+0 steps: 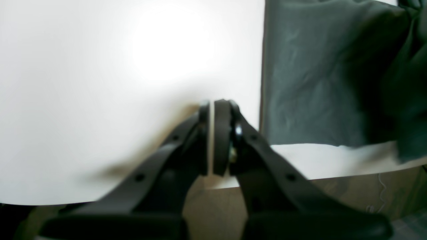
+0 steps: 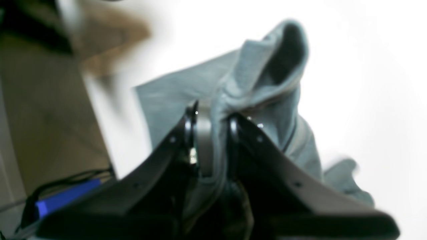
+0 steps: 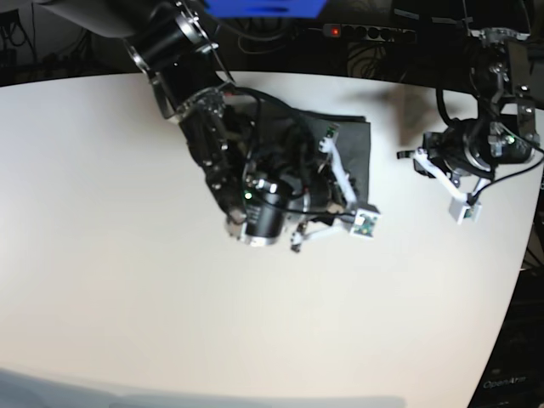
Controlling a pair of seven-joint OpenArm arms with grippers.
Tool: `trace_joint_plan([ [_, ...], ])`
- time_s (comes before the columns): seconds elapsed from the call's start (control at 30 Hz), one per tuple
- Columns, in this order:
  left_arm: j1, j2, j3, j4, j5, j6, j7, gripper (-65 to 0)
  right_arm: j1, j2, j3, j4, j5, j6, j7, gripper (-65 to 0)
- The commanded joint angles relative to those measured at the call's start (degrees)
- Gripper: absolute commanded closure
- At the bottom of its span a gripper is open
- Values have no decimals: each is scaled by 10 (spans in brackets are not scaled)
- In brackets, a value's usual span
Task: Fold the T-shirt properly
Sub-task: 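Lift the held end with the right gripper and fold it toward the left gripper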
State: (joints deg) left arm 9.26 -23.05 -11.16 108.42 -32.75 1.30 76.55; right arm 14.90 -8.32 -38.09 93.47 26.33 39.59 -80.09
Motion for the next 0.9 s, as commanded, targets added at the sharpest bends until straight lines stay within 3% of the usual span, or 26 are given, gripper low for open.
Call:
trace_joint_plan([
  [0.0,-6,-9,-3,8,-1,-3,7,-24,10,-7,-17,8,11,4,1,-7],
  [0.27,-5,-7,-3,8,-1,0,16,-24,13,-7,-65,-75,11,4,1,-7],
  [0.6,11,-5,-4,8,-1,1,11,-24,17,-7,-69,-166,11,4,83,-10],
  [0.67,16,-5,-4,8,-1,1,10,-24,22,-7,-69,-167,11,4,83,-49],
  [0.87,15,-4,-4,9,-2,0,10,-24,29,-7,-69,-167,11,4,84,-300],
])
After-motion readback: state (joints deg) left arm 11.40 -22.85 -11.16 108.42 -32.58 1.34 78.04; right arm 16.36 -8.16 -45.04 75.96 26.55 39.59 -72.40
